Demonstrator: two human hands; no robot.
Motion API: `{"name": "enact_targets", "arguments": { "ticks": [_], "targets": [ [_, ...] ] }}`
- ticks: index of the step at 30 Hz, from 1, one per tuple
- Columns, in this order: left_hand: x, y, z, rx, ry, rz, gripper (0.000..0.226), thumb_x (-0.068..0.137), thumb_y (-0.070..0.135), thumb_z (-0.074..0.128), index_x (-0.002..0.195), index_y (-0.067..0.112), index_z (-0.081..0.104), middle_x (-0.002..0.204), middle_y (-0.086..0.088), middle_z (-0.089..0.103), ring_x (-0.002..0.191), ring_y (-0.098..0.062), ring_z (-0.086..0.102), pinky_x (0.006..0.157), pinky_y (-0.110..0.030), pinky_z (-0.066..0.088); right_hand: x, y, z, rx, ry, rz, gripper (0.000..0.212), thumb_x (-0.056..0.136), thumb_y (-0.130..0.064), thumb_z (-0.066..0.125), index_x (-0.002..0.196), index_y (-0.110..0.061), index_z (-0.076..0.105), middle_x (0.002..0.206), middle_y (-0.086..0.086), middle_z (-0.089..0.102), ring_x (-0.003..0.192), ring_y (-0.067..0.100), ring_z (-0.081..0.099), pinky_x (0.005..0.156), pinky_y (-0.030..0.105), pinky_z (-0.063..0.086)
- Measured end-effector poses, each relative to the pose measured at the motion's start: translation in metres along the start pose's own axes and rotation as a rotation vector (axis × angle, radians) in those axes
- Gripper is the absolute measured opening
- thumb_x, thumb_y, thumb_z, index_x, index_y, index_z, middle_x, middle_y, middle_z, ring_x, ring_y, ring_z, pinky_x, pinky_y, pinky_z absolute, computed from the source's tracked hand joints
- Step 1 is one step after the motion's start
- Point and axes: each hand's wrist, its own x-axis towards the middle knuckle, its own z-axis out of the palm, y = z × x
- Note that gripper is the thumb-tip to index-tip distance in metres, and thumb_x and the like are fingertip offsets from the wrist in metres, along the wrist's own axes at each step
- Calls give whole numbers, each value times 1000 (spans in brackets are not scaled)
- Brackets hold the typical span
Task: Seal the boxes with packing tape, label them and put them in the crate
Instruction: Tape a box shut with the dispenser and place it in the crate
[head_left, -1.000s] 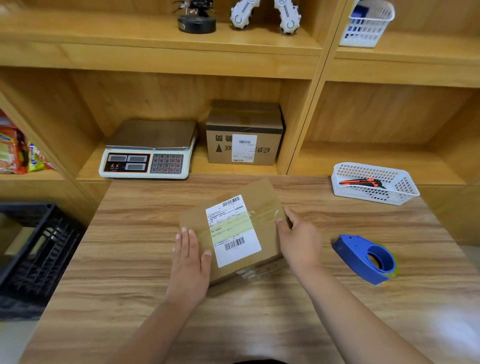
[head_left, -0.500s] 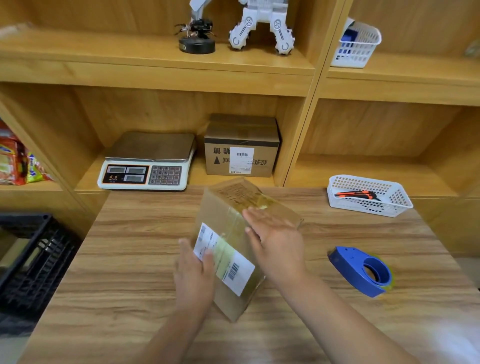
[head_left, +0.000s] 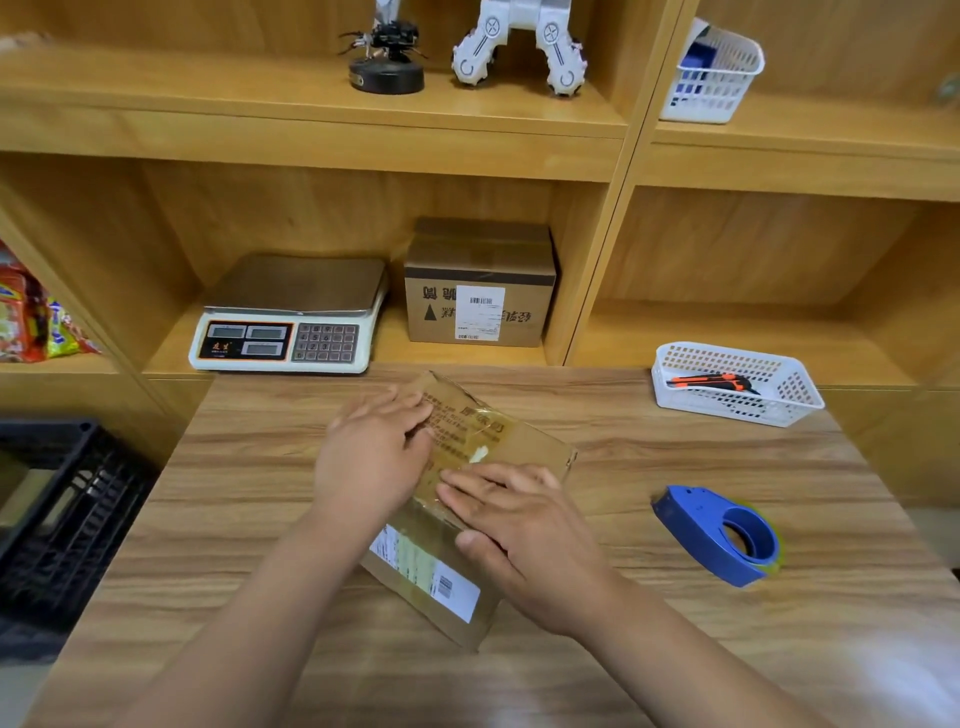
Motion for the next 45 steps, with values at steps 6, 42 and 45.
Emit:
{"name": "enact_targets", "arguments": {
  "ticks": [6,42,45],
  "targets": [
    [-10,-5,-1,9,-7,12,36,92,36,53,127,30,57,137,15,49,136,-3,32,111,-26,20,0,12,-1,19,-49,91,57,99,-53,13,133,-32,53,138,-24,47,131,2,33,98,24,19],
    [30,2,-23,243,-728,383,120,67,70,62,147,28,-17,154,12,-24,139,-9,-27,116,-38,-10,40,27,-21,63,-128,423,63,83,-55,60,136,-25,44,137,-5,49,126,15,41,102,29,26],
    [42,-2,-16,219,-746,398,122,65,70,65,148,27,-12,157,7,-6,142,-14,-9,118,-40,1,39,25,-20,37,-169,477,88,74,-67,58,144,-22,29,144,-3,40,133,16,32,109,33,21]
  ]
}}
